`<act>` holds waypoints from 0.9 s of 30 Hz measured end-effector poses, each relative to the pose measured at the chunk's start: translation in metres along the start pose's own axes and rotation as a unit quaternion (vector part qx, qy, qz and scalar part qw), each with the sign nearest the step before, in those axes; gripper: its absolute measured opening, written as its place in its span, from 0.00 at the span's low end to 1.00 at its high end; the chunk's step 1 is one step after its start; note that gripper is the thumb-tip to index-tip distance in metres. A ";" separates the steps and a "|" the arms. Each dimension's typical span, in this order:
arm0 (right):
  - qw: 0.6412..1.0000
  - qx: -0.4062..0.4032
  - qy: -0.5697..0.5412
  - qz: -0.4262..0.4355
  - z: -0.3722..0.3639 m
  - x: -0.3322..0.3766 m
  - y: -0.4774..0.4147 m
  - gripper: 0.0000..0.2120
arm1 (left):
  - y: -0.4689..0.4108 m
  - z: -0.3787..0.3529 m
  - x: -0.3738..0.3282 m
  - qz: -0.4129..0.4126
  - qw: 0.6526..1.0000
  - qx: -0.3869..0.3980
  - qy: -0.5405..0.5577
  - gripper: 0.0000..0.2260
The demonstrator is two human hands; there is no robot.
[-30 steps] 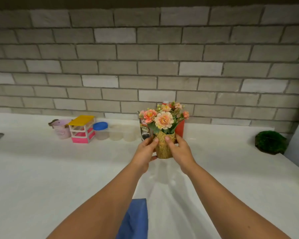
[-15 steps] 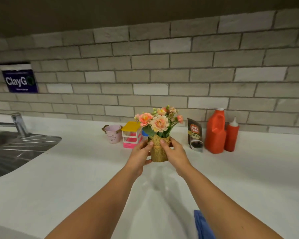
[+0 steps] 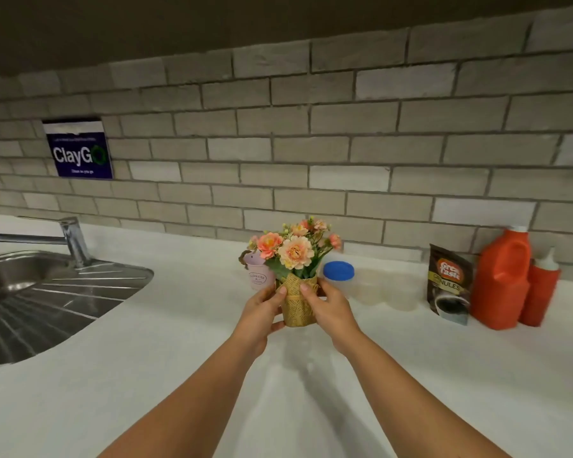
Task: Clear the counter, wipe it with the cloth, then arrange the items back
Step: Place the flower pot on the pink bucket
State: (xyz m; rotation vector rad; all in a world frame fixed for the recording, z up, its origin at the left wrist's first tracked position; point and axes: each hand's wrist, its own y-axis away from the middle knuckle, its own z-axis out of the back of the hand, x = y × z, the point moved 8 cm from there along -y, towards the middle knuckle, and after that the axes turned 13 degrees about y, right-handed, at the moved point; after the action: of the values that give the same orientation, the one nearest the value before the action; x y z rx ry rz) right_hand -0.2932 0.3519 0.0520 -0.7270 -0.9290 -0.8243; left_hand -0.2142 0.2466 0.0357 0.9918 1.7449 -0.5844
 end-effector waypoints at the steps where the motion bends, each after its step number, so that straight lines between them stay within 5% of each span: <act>1: 1.000 0.003 0.003 0.003 -0.005 0.002 -0.008 0.16 | -0.007 0.004 -0.003 -0.003 1.000 -0.005 -0.001 0.13; 13: 0.996 0.024 0.082 -0.001 -0.071 0.026 -0.097 0.17 | -0.097 0.064 -0.033 -0.023 0.999 -0.022 -0.012 0.17; 27: 0.992 -0.074 0.104 -0.024 -0.118 0.044 -0.199 0.16 | -0.228 0.100 -0.079 -0.091 0.993 0.033 -0.061 0.18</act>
State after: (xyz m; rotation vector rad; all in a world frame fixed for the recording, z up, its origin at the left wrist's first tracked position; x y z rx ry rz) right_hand -0.4011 0.1448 0.0778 -0.7337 -0.7062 -0.9992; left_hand -0.3399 0.0183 0.0570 0.8291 1.7267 -0.8081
